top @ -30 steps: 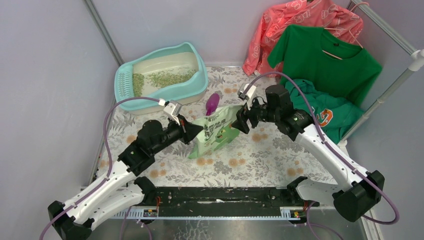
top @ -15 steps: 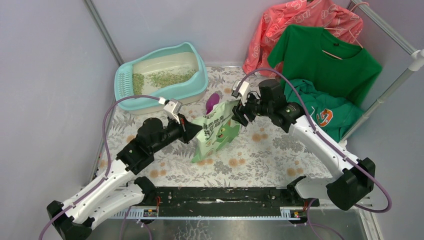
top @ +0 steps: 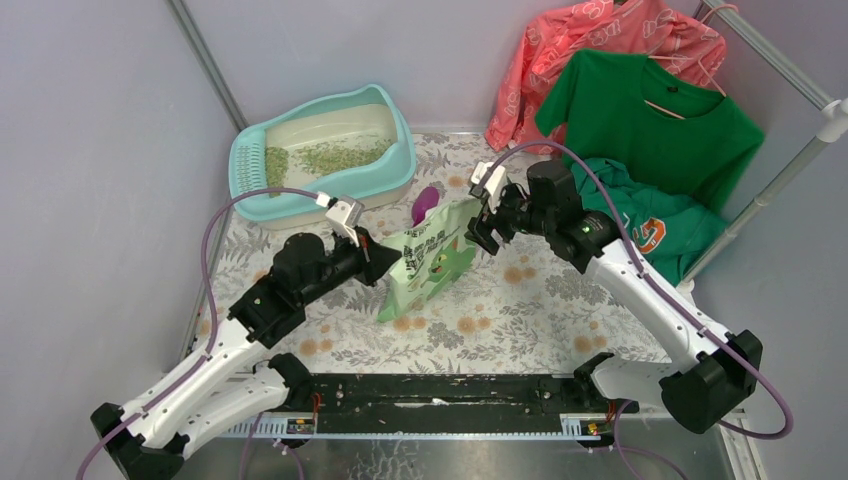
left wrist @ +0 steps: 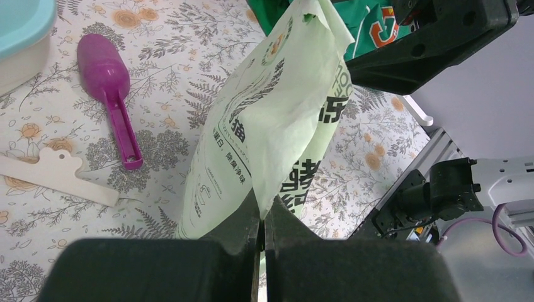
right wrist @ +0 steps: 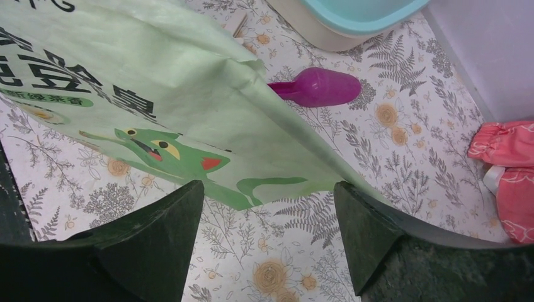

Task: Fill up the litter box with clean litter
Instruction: Pick up the cat litter bag at the center of the board, then place the cat litter bag at the center of the board.

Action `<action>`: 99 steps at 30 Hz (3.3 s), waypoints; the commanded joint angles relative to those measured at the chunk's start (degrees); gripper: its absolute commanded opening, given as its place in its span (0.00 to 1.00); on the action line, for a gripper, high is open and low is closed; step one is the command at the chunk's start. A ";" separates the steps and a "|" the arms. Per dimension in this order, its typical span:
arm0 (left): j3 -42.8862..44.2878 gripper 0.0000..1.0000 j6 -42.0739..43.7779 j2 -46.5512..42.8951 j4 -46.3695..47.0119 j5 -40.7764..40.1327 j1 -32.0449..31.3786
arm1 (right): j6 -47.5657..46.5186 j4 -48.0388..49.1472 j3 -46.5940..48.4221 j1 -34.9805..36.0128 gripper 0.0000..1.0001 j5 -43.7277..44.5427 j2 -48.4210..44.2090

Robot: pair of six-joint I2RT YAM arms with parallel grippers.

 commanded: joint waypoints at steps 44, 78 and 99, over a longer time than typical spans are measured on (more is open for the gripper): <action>17.38 0.28 -6.14 -2.15 -21.22 -49.28 -0.11 | 12.52 -31.87 29.70 0.24 0.00 -14.38 4.90; 15.06 0.35 -12.05 -3.68 -23.72 -33.13 -0.08 | 37.79 -0.05 -14.92 30.41 0.98 14.98 -2.88; 16.80 0.34 -12.12 -5.49 -25.92 -29.74 -0.10 | 52.62 -4.22 -6.76 5.37 0.89 40.96 6.20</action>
